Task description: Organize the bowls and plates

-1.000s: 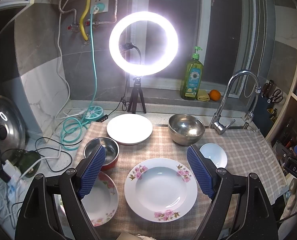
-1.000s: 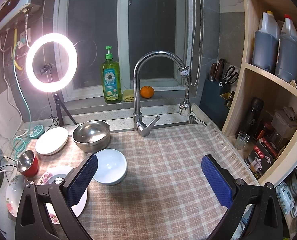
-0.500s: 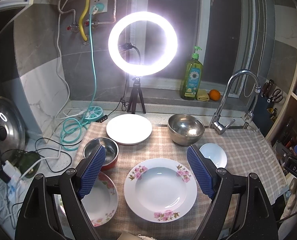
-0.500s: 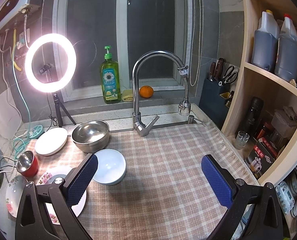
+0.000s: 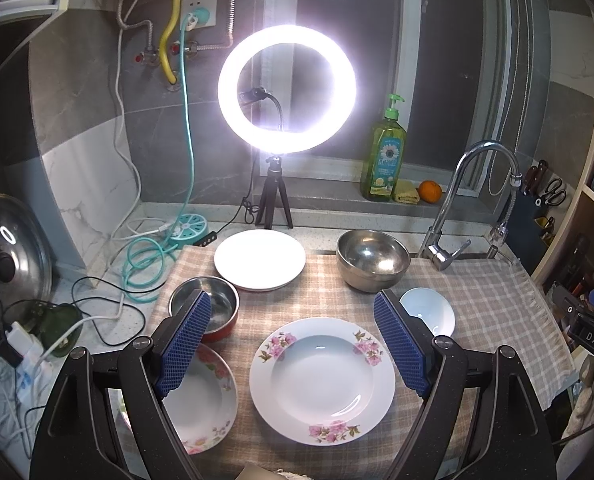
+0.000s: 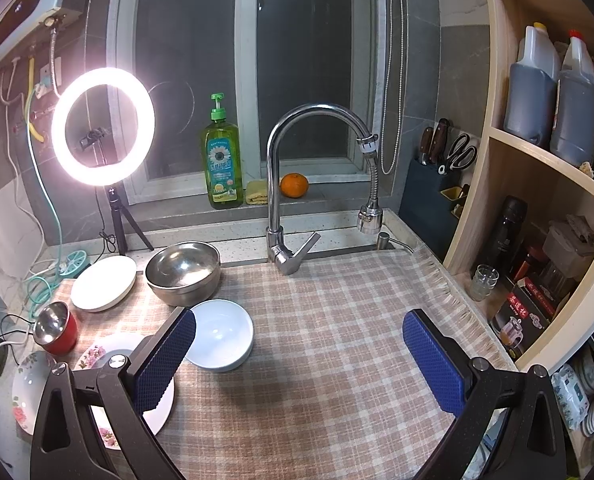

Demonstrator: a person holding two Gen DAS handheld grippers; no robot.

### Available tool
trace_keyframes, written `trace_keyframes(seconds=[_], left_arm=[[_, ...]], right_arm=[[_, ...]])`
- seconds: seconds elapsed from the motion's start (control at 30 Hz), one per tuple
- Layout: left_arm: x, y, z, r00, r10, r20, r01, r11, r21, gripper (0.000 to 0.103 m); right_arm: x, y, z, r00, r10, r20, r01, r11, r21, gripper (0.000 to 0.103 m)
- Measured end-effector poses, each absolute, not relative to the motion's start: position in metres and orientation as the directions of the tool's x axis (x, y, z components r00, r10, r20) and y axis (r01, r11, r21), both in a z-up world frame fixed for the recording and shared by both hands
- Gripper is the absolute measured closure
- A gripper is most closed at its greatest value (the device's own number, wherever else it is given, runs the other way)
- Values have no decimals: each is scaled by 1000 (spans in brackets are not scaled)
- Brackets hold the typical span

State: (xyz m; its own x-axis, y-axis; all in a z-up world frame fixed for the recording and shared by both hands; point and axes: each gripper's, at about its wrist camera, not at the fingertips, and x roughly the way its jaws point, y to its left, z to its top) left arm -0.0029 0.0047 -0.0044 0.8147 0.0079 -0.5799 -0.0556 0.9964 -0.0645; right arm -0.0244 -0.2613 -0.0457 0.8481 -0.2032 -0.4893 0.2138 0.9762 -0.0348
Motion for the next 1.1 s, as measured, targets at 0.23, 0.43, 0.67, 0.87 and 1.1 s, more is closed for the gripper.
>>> trace_keyframes(seconds=[0.23, 0.43, 0.67, 0.87, 1.1], left_arm=[[-3, 5, -5, 814, 7, -580, -55, 996, -65, 19], [-3, 5, -4, 814, 7, -580, -55, 996, -65, 19], [-3, 4, -4, 814, 8, -581, -56, 996, -64, 19], [-2, 5, -4, 814, 7, -581, -57, 996, -67, 19], [-2, 3, -4, 814, 9, -581, -57, 996, -64, 19]], right_arm=[[-25, -263, -46, 848, -204, -489, 214, 976, -35, 1], [-25, -263, -46, 849, -203, -488, 214, 976, -34, 1], [-25, -263, -46, 848, -204, -489, 215, 976, -34, 1], [-25, -264, -46, 848, -203, -489, 215, 976, -33, 1], [-25, -264, -46, 849, -204, -488, 215, 976, -33, 1]])
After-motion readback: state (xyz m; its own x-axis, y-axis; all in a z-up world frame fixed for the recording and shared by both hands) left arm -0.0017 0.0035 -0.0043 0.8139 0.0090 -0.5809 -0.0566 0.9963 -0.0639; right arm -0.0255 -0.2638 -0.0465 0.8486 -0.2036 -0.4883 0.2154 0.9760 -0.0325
